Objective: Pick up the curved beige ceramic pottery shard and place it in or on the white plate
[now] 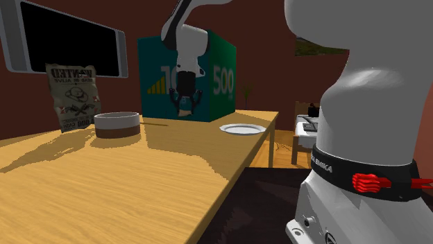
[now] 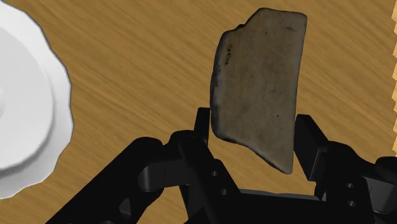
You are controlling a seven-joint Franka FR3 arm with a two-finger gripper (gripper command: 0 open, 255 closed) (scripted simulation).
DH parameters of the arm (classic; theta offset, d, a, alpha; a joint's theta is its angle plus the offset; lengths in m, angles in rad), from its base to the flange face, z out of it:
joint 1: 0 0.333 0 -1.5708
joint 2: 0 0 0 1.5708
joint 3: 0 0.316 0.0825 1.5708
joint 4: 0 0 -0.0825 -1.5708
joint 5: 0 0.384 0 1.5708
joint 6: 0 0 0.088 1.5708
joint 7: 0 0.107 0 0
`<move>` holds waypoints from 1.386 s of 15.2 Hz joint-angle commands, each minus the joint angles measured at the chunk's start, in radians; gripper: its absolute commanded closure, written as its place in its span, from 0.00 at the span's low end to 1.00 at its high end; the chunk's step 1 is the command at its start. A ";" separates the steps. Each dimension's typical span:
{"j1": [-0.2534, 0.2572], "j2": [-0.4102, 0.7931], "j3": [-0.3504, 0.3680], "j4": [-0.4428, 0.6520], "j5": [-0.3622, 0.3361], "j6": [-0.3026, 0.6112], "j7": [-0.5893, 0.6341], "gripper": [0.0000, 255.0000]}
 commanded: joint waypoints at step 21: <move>-0.292 -0.038 -0.127 -0.052 -0.016 -0.021 -0.399 1.00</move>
